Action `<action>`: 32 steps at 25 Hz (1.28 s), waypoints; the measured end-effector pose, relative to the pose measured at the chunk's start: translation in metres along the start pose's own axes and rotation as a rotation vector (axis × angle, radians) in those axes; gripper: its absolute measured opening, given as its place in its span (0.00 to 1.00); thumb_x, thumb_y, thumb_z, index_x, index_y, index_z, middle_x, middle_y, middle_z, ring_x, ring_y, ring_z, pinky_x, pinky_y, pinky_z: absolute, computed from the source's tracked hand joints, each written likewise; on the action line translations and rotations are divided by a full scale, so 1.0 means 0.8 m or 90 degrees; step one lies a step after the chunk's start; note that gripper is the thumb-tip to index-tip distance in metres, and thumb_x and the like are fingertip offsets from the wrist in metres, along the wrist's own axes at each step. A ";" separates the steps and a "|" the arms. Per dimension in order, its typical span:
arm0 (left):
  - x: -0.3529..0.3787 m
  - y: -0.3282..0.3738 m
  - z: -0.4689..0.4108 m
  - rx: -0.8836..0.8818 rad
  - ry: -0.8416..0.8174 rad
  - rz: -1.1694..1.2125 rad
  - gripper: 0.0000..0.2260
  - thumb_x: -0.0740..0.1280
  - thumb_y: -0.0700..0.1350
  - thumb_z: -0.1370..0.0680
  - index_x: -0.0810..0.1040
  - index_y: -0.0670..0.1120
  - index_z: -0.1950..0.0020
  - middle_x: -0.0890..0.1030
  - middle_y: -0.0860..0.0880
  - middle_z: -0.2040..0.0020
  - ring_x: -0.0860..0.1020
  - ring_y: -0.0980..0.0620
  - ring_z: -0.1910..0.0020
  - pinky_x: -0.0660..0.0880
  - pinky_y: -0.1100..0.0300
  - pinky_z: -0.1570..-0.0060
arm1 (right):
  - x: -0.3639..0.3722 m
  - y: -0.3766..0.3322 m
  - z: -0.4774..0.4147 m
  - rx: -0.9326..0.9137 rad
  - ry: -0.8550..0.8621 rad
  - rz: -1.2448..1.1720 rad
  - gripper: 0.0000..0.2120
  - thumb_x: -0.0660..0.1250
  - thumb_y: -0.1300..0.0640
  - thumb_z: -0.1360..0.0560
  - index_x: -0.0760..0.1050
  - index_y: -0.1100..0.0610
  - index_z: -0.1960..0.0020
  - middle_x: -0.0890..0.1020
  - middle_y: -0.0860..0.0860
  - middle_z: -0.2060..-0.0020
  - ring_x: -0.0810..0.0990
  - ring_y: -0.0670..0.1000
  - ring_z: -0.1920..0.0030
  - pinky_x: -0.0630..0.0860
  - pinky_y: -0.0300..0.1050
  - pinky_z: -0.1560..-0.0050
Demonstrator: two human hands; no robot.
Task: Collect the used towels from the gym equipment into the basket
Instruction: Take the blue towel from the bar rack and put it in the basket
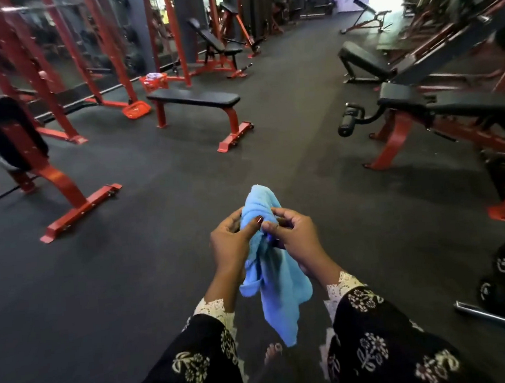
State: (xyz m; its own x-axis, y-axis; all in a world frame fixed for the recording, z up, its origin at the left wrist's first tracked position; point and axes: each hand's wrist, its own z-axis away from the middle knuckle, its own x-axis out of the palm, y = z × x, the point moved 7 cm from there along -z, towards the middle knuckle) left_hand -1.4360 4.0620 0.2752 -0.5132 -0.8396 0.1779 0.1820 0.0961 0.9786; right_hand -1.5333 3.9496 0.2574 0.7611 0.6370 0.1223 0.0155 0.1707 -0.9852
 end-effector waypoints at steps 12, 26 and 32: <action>0.196 0.030 -0.479 -0.015 -0.087 -0.090 0.14 0.76 0.42 0.31 0.84 0.47 0.47 0.86 0.46 0.53 0.84 0.46 0.49 0.79 0.45 0.43 | -0.035 -0.078 -0.470 0.005 0.114 -0.025 0.19 0.75 0.60 0.29 0.77 0.57 0.39 0.85 0.57 0.51 0.85 0.55 0.50 0.82 0.52 0.48; 0.446 0.067 -1.084 0.083 -0.086 -0.181 0.15 0.76 0.46 0.31 0.84 0.51 0.45 0.86 0.54 0.55 0.84 0.59 0.54 0.80 0.59 0.50 | -0.089 -0.156 -1.129 -0.012 0.115 -0.006 0.26 0.78 0.45 0.42 0.80 0.49 0.46 0.86 0.53 0.54 0.85 0.55 0.50 0.80 0.59 0.44; 0.533 0.054 -1.347 0.091 -0.072 -0.138 0.11 0.76 0.44 0.31 0.84 0.53 0.49 0.86 0.57 0.59 0.84 0.60 0.57 0.79 0.68 0.57 | -0.094 -0.171 -1.415 -0.016 0.079 0.008 0.31 0.79 0.44 0.42 0.79 0.53 0.41 0.86 0.54 0.53 0.85 0.56 0.50 0.80 0.59 0.44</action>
State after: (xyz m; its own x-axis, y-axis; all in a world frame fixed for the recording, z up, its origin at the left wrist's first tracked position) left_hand -0.7428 3.1320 0.2819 -0.6191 -0.7846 -0.0345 -0.0581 0.0019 0.9983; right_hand -0.8584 3.0270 0.2472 0.8354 0.5413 0.0959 0.0202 0.1440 -0.9894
